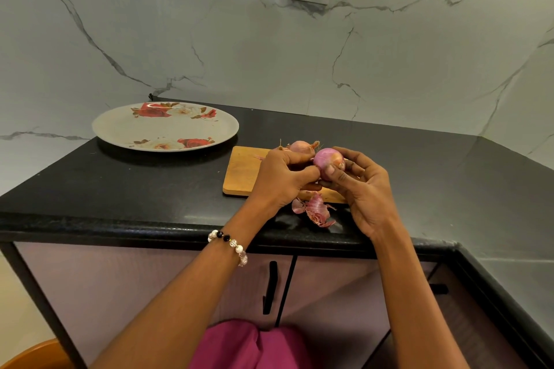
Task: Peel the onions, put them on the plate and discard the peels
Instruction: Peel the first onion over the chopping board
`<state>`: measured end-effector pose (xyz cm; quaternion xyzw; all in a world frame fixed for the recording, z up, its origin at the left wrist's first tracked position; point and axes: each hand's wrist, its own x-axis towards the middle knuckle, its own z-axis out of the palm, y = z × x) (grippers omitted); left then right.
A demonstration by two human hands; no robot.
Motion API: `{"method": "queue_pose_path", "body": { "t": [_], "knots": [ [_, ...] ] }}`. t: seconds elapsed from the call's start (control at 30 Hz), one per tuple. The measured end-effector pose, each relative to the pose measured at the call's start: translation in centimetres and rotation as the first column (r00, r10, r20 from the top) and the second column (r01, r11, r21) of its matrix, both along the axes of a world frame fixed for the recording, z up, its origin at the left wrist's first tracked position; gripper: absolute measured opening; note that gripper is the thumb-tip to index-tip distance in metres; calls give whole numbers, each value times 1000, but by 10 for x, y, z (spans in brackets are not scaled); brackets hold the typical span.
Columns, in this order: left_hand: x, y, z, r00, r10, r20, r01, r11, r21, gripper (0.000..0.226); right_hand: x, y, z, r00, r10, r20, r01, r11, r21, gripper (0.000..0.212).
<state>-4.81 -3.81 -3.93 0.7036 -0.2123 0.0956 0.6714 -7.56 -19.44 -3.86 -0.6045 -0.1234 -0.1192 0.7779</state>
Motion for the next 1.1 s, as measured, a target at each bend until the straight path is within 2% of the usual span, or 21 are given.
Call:
{"method": "queue_pose_path", "body": {
  "t": [0.23,0.37,0.47,0.67,0.9,1.1],
  "knots": [
    [0,-1,0,1000,1,18,-2,1000,29,26,0,-2,-1,1000,-27,-7,27,999,-22,58],
    [-1,-1,0,999,26,20,-27,998,60,26,0,-2,-1,1000,-22,-16,22,1000,-22,48],
    [0,-1,1,998,42,-38,-42,999,6,27,0,-1,-1,1000,-4,-28,5,999,33,41],
    [-1,-3,3,998,-14,-69,10,999,-47,29,0,-2,-1,999,-34,-9,34,999,1,47],
    [-2,-1,2,997,-23,-77,20,999,-42,28,0,-2,-1,999,-40,-6,40,999,-29,49],
    [0,-1,0,999,49,-7,-49,998,43,30,1,-2,-3,998,-64,5,64,994,-84,51]
  ]
}}
